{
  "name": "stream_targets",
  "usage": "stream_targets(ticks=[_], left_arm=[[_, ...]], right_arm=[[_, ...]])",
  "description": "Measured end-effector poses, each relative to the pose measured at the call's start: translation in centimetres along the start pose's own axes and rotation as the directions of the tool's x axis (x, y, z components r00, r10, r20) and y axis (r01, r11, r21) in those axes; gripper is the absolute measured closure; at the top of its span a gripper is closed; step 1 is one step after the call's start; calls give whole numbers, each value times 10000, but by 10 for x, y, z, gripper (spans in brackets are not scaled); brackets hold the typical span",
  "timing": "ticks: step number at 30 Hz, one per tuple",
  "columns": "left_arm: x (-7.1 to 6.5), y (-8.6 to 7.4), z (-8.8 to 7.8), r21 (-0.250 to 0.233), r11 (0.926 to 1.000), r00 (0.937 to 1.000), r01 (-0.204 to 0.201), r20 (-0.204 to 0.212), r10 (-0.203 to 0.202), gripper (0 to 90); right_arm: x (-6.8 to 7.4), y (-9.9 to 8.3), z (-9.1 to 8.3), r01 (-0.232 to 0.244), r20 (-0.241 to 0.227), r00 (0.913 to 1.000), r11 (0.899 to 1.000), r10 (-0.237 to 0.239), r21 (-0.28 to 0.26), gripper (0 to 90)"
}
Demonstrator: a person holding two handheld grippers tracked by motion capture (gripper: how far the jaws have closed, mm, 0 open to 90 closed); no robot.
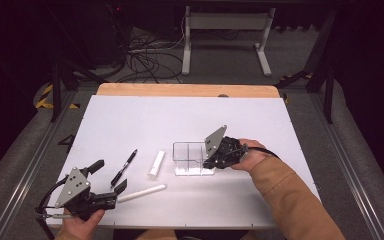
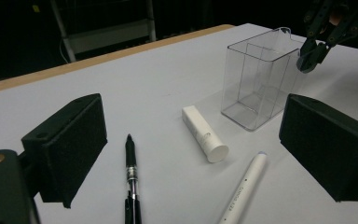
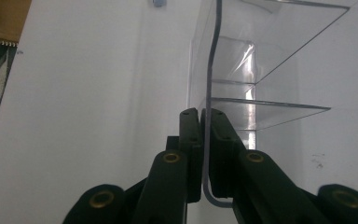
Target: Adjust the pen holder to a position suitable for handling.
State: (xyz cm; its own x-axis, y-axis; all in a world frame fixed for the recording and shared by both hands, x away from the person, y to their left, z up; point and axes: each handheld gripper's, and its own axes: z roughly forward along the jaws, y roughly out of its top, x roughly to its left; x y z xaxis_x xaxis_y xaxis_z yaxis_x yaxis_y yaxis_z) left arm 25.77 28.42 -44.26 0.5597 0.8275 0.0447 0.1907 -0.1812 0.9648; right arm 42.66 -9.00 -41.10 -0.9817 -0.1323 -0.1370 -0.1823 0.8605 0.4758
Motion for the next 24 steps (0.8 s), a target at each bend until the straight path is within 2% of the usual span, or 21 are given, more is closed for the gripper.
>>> stream_targets(ticks=[3, 10, 11, 13, 14, 16, 17, 18, 20, 24], left_arm=[[0, 0, 0, 35, 10000, 10000, -29, 7, 29, 82], [0, 0, 1, 48, 10000, 10000, -44, 21, 44, 82], [0, 0, 1, 66, 10000, 10000, -29, 28, 29, 82], [0, 0, 1, 76, 10000, 10000, -18, 33, 17, 82], [1, 0, 1, 87, 10000, 10000, -11, 37, 11, 82], [1, 1, 2, 74, 10000, 10000, 23, 10, -23, 81], [2, 1, 2, 83, 10000, 10000, 32, 2, -32, 81], [2, 1, 2, 80, 10000, 10000, 17, -12, -17, 81], [3, 1, 2, 72, 10000, 10000, 22, -43, -21, 81], [5, 3, 2, 57, 10000, 9999, 67, -80, -66, 81]], right_arm=[[2, 0, -1, -58, 165, 9998, 9999, 60, -96, 856], [2, -1, -1, -255, 100, 9996, 9996, 257, -158, 837], [2, -2, -1, -285, 99, 9995, 9995, 287, -170, 813], [2, -2, -2, -483, 173, 9987, 9984, 488, -287, 708], [2, -2, -5, -802, 155, 9966, 9961, 808, -365, 666], [2, -3, -10, -1157, 207, 9929, 9903, 1175, -765, 570], [4, -2, -17, -1359, 442, 9887, 9807, 1433, -1404, 440], [4, -2, -17, -1359, 442, 9887, 9807, 1433, -1404, 440], [8, -2, -26, -1475, 821, 9825, 9671, 1675, -2071, 342], [17, -2, -42, -1566, 1580, 9645, 9400, 2116, -3029, 237]])
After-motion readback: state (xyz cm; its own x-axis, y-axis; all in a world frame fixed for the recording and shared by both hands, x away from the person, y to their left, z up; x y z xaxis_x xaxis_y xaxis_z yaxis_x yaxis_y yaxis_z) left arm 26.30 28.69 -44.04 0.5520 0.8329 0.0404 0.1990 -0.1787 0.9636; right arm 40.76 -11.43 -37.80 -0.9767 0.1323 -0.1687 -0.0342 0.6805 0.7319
